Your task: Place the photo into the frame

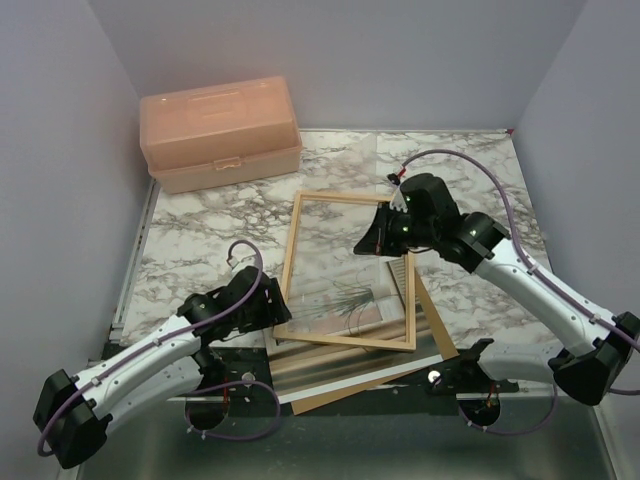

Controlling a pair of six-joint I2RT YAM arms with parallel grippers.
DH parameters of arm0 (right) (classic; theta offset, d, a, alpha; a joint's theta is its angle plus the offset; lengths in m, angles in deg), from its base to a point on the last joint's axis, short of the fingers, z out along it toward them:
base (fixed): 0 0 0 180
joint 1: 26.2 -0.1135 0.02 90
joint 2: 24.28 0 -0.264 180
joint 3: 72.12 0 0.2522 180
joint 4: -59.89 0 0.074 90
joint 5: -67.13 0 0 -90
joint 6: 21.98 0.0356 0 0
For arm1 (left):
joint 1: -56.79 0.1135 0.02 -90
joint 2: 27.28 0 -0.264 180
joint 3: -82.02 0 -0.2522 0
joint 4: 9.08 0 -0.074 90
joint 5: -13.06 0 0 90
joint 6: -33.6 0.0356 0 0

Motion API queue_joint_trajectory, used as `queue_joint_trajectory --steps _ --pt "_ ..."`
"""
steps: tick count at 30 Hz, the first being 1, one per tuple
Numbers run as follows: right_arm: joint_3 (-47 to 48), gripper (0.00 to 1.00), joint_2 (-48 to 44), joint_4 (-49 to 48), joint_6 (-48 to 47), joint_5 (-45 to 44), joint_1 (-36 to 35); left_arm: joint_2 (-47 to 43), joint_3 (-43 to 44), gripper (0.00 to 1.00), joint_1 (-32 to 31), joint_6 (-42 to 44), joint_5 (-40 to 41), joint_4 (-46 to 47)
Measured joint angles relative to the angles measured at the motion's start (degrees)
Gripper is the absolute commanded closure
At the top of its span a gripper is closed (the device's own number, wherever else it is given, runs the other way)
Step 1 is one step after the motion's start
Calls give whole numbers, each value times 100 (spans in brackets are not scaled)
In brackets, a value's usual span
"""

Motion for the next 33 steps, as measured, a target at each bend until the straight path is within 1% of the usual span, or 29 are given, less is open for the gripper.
queue_joint_trajectory --steps 6,10,13,17,19,21,23,25,27,30,33 --pt "52 100 282 -46 -437 1226 1016 -103 -96 33 490 144 -146 2" --pt "-157 100 380 -223 -603 2081 1703 -37 -116 37 706 286 -203 24" --pt "-365 99 378 -413 -647 2649 2118 201 -109 40 739 402 -214 114" --pt "-667 99 363 -713 -651 3353 2612 785 -28 46 743 540 -219 197" --pt "-778 99 354 -787 -651 3589 2778 984 68 51 743 605 -221 249" --pt "-844 99 337 -852 -649 3746 2892 1123 129 61 743 664 -219 330" --pt "-887 99 308 -920 -654 3851 2933 1196 153 73 748 715 -219 422" --pt "-931 99 264 -951 -654 3897 2953 1226 179 83 752 750 -219 518" --pt "-981 99 210 -957 -656 3904 2955 1235 179 89 752 787 -225 612" --pt "-1003 99 157 -951 -682 3895 2964 1158 179 91 708 839 -216 599" --pt "-1036 99 122 -949 -715 3880 2964 890 179 93 614 855 -188 428"
